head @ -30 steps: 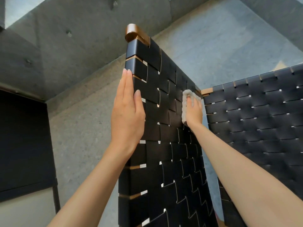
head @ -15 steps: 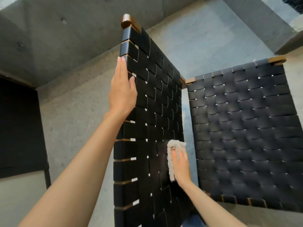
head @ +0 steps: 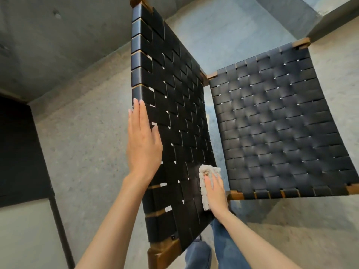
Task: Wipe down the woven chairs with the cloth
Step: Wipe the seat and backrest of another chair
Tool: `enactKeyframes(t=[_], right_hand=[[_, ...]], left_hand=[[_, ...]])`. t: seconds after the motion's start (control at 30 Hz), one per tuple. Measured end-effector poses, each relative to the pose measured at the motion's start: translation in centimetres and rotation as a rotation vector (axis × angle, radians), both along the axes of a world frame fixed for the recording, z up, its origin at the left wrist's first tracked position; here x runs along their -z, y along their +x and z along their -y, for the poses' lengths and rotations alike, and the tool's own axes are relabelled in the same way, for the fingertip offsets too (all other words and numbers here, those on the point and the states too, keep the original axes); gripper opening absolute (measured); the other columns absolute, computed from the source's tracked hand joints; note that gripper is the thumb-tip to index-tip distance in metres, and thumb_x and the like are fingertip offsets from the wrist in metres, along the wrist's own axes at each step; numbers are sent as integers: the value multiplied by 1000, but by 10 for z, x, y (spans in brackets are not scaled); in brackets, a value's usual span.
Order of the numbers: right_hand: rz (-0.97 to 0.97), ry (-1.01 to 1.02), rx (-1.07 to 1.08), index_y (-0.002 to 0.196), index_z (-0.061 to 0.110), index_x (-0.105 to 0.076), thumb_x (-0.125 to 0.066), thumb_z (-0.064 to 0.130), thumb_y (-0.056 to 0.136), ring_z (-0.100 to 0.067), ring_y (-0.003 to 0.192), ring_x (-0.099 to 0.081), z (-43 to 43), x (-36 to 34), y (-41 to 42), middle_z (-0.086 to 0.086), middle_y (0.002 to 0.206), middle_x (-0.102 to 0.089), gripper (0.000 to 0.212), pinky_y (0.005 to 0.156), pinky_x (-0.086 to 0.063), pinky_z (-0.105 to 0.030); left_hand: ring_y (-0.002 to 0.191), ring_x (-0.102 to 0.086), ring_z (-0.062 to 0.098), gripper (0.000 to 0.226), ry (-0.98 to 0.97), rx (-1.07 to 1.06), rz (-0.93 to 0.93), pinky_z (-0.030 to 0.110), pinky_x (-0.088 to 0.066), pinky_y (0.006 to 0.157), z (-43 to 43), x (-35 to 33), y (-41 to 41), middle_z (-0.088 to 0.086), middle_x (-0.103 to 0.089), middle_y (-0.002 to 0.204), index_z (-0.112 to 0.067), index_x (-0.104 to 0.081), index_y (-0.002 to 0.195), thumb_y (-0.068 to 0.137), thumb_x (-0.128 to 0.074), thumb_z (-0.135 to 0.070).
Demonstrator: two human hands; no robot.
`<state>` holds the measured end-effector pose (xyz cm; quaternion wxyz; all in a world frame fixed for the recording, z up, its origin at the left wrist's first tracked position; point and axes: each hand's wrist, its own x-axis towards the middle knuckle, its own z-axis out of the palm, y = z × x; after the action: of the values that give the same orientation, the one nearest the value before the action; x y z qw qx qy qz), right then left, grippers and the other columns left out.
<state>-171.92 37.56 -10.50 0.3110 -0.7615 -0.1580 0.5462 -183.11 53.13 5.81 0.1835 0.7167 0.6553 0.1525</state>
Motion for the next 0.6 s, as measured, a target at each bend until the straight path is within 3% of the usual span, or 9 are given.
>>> enactKeyframes(t=[0.07, 0.13, 0.2, 0.27, 0.4, 0.47, 0.53, 0.6], right_hand=[[28, -13, 13, 148, 20, -29, -40, 35, 101, -15, 126, -46, 11, -3, -5, -1, 148, -39, 51, 93, -36, -20], [12, -31, 63, 144, 17, -36, -42, 35, 100, -16, 108, -58, 14, -9, -8, -6, 132, -54, 48, 81, -48, -24], [-27, -37, 78, 140, 14, -40, -43, 38, 99, -23, 101, -62, 13, -20, -11, -11, 120, -60, 47, 85, -54, -38], [-44, 8, 20, 139, 19, -42, -42, 44, 98, -22, 106, -61, 15, -39, -16, -8, 123, -59, 48, 90, -52, -43], [-71, 196, -48, 139, 34, -42, -43, 51, 95, 9, 103, -48, 30, -91, -38, 18, 127, -49, 47, 81, -38, -9], [-76, 311, -53, 137, 39, -44, -45, 55, 91, 22, 107, -42, 37, -115, -50, 32, 127, -45, 49, 81, -34, 1], [-40, 375, -72, 123, 54, -43, -48, 48, 92, 34, 108, -33, 43, -131, -61, 54, 117, -39, 32, 81, -28, 9], [24, 408, -82, 116, 57, -40, -49, 41, 95, 36, 108, -29, 45, -136, -68, 59, 115, -33, 28, 83, -25, 10]], left_hand=[[146, 6, 11, 65, -8, -6, 18, 23, -2, 115, 18, 0, -4, -7, 3, 159, -19, -1, 151, 100, -40, -17], [146, 7, 10, 65, -19, -9, 38, 23, -1, 116, 34, -1, -7, -7, 3, 159, -19, 0, 151, 100, -40, -18], [145, 8, 9, 65, -28, -9, 62, 22, 2, 114, 49, 0, -9, -9, 4, 159, -21, 0, 151, 100, -40, -18], [144, 10, 4, 65, -48, 0, 113, 16, 7, 111, 64, 0, -14, -12, 7, 158, -24, 1, 151, 100, -39, -19], [140, 14, -5, 59, -141, 71, 281, 7, 9, 108, 95, -4, -31, -18, 12, 156, -29, 4, 150, 102, -32, -22], [141, 12, -5, 58, -197, 107, 369, 11, 6, 112, 111, -7, -40, -18, 12, 156, -31, 4, 148, 103, -31, -22], [141, 9, -6, 57, -238, 110, 440, 12, 3, 114, 127, -10, -46, -17, 11, 156, -29, 2, 148, 103, -31, -21], [141, 8, -7, 56, -261, 101, 476, 10, 3, 113, 142, -11, -48, -15, 11, 157, -29, 2, 147, 103, -31, -20]])
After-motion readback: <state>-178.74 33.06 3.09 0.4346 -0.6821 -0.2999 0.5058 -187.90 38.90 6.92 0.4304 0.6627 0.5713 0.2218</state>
